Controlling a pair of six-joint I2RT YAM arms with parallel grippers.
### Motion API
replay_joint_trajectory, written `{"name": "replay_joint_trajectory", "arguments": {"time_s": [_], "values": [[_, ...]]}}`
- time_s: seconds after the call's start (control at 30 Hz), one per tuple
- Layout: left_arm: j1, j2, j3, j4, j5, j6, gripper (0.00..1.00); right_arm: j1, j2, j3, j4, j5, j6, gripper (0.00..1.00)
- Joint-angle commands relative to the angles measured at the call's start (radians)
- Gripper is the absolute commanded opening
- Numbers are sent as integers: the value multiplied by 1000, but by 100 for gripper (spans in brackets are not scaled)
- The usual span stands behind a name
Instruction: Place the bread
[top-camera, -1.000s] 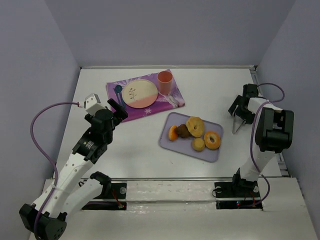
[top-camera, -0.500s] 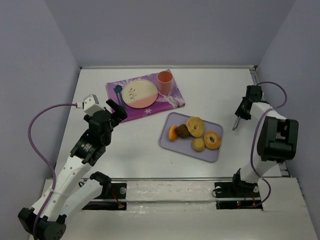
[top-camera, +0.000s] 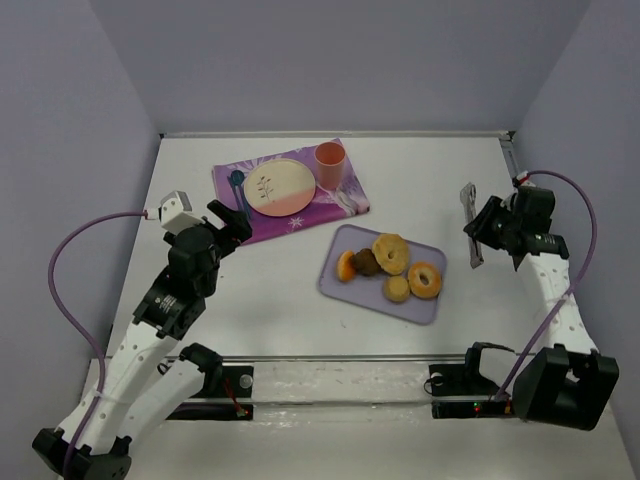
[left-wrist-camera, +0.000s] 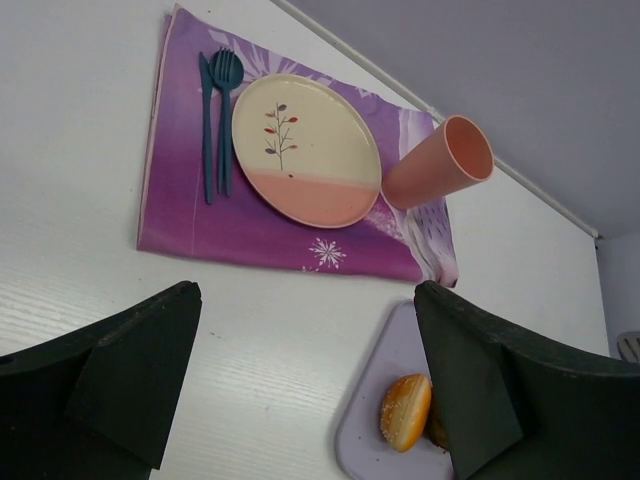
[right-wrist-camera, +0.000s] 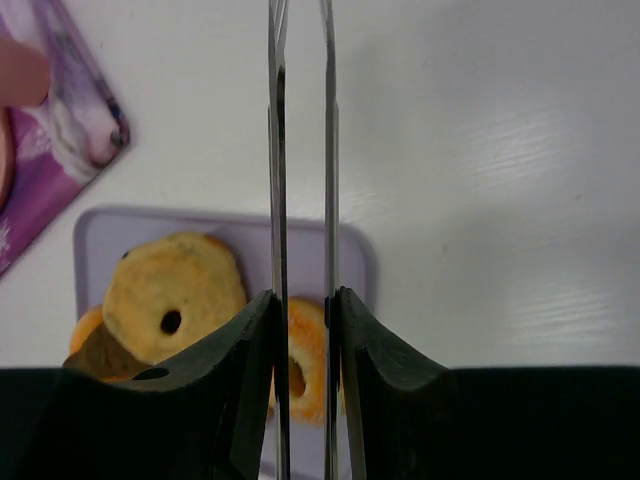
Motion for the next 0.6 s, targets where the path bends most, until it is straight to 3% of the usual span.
{"name": "replay_joint_trajectory", "arguments": {"time_s": [0.0,0.2,0.57], "values": [[5,-12,1,41,2,-7,99,-7,-121,-24,-127,-228,9,36],[5,-11,-5,44,4,-4,99,-7,-224,-29,-225,-394,18,42],[5,-9,-7,53,5,-3,99,31,-215,-56,-279,-403,1,59]]}}
